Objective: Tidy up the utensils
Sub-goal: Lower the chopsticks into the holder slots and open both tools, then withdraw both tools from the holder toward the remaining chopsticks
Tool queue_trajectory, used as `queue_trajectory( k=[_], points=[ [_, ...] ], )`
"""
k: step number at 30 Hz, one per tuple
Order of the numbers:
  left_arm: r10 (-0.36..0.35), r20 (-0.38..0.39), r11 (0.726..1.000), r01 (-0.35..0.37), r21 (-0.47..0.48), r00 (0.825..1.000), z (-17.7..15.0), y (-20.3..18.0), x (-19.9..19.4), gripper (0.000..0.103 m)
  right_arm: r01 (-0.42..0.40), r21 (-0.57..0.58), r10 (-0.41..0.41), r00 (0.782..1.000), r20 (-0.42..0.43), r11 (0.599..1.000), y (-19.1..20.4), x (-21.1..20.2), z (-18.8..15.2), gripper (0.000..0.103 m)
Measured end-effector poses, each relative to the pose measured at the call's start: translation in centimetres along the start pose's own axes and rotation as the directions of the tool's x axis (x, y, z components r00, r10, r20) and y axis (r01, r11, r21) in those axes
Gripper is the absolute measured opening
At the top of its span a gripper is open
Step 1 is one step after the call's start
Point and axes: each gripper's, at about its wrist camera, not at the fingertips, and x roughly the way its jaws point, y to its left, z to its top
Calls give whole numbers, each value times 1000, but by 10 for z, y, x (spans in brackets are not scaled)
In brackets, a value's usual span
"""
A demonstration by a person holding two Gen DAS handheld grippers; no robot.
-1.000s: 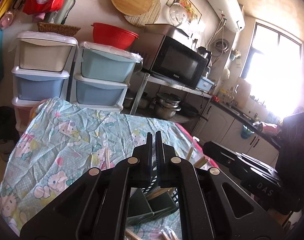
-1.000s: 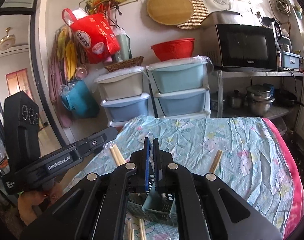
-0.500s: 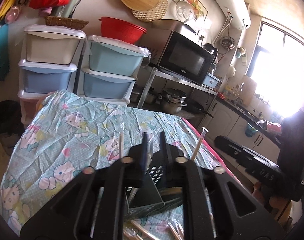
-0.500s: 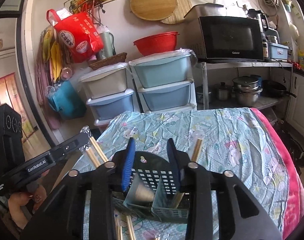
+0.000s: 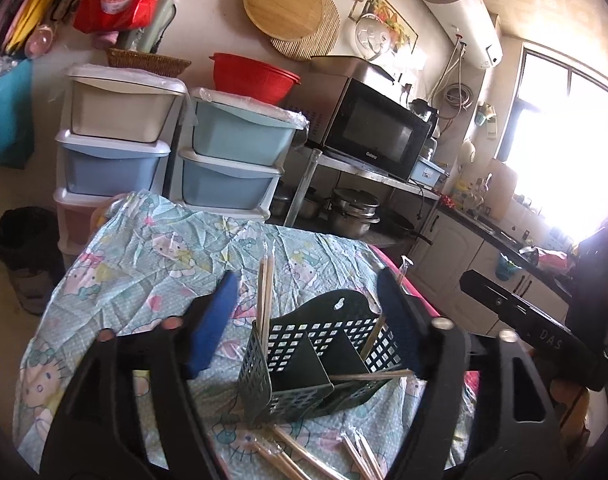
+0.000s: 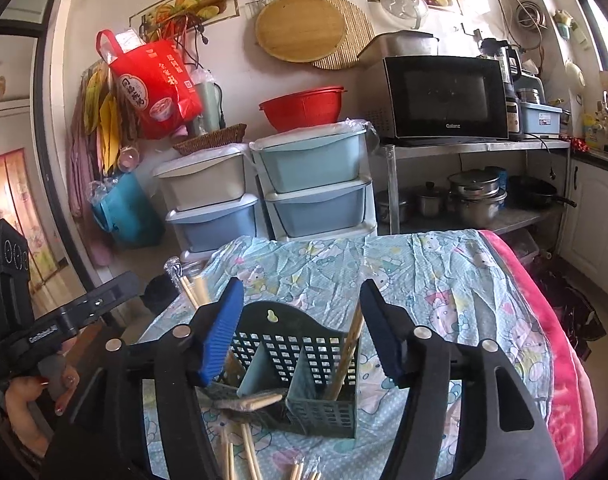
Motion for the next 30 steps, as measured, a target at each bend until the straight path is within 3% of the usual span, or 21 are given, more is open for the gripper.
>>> queue_trajectory(
  k=[5,12,30],
  points=[
    [10,17,1000,-10,2,1000,-5,-2,-12,81,6,-5,-6,1000,8,1000,0,-14,-5,64],
    [19,14,1000,-19,-13,1000,-15,-1,-24,90,12,-7,-12,1000,18,1000,0,-35,-16,66],
    [42,-61,999,-43,-18,997,-53,2,-28,92,24,-29,-26,998,-48,999,6,-51,-54,66]
  ],
)
